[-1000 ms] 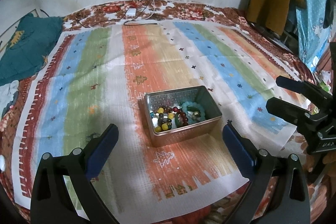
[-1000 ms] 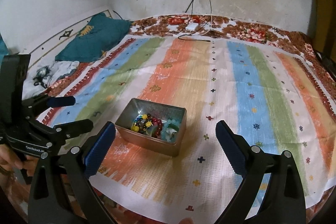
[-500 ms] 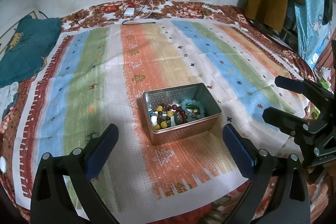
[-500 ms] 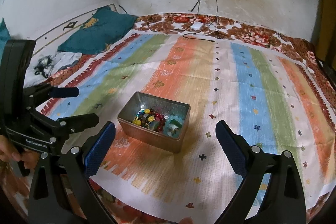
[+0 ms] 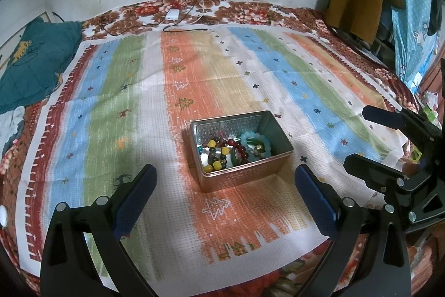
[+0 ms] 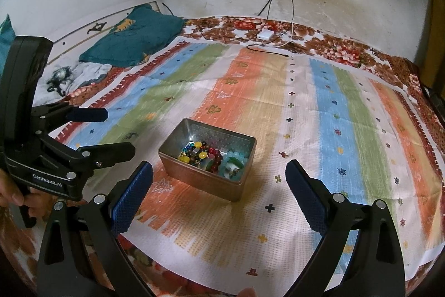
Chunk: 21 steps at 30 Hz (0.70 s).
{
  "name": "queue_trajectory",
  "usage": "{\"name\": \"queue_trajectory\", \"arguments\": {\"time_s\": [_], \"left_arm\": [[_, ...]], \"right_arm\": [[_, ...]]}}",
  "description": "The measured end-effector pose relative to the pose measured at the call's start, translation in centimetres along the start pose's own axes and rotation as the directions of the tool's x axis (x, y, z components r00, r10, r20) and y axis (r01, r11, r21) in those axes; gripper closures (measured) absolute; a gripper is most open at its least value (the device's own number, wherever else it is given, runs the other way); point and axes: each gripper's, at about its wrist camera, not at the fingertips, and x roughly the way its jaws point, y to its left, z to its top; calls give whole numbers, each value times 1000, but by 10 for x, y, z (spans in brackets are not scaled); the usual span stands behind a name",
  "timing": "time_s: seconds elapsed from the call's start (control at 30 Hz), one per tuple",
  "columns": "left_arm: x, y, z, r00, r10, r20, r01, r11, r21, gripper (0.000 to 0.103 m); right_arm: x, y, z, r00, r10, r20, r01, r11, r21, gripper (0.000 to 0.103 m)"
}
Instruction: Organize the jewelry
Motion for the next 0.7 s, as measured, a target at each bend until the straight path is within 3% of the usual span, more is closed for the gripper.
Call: {"name": "queue_trajectory", "arguments": {"time_s": [0.7], "left_arm": [[0,-3,-6,1000,0,-8,0,1000,-13,6]], "right_arm": [[4,8,-3,1000,10,-19,-10,1000,-19,5]]}}
